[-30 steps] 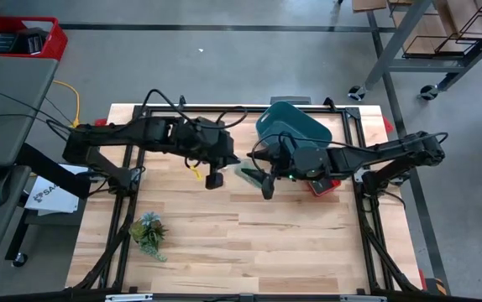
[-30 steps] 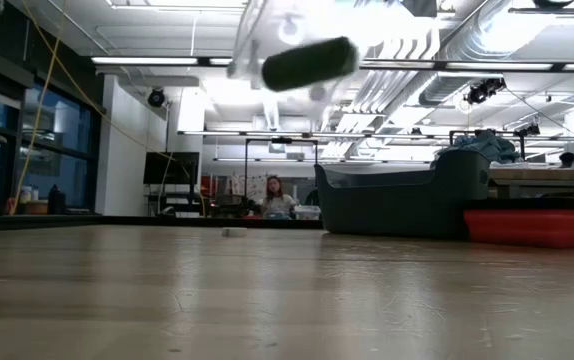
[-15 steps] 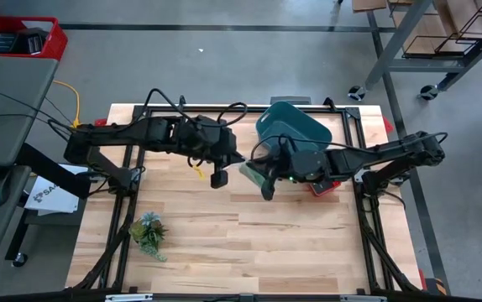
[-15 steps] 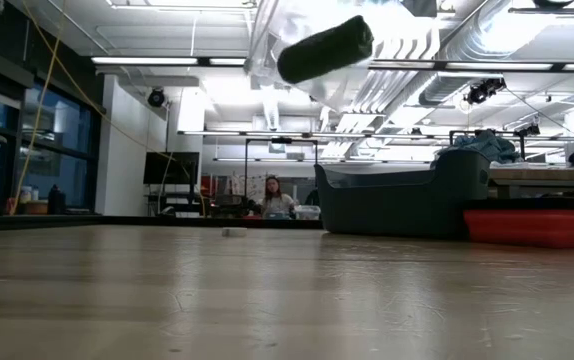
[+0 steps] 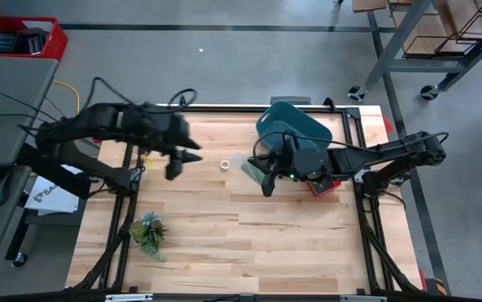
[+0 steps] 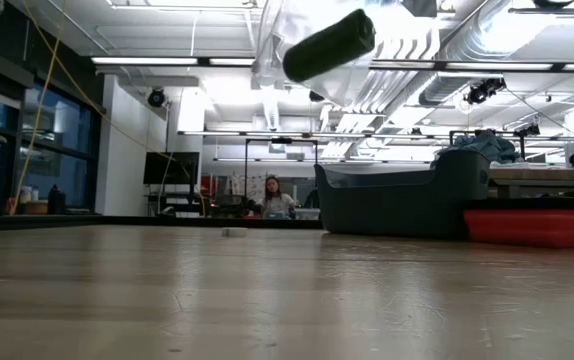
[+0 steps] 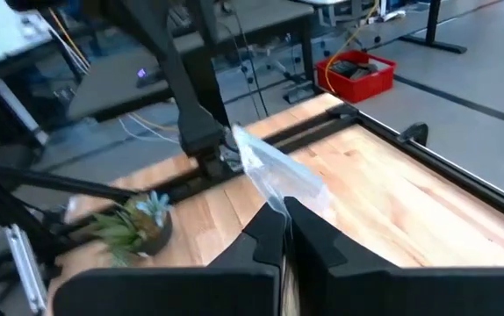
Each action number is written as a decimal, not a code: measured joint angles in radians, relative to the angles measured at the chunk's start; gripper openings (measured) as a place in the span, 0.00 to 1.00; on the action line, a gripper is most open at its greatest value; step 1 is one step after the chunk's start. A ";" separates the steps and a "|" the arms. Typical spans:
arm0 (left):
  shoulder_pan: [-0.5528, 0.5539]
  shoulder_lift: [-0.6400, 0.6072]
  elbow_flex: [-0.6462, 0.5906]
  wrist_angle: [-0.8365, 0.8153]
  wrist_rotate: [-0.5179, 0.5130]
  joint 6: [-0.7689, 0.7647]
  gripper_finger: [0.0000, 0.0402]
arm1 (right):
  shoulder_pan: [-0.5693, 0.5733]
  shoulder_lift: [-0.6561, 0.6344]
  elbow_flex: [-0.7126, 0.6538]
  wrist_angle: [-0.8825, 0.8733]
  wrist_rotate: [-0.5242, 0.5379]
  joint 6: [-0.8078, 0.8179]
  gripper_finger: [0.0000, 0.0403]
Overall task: Roll bandage
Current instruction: Close the transparent zip bag
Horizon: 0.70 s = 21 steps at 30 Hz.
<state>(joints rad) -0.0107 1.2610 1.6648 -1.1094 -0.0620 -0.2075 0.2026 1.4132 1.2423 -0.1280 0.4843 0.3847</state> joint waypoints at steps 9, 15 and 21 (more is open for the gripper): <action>-0.111 -0.423 -0.608 0.510 -0.081 -0.374 0.51 | -0.038 0.000 0.000 0.245 -0.266 0.026 0.00; -0.140 -0.527 -0.888 0.962 -0.110 -0.391 0.52 | -0.053 0.001 0.000 0.395 -0.355 0.064 0.00; -0.169 -0.526 -0.903 1.029 -0.101 -0.302 0.52 | -0.053 0.000 0.000 0.483 -0.364 0.083 0.00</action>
<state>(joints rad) -0.1802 0.7355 0.7616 -0.0799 -0.1628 -0.5096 0.1501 1.4136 1.2423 0.3554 0.1207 0.4677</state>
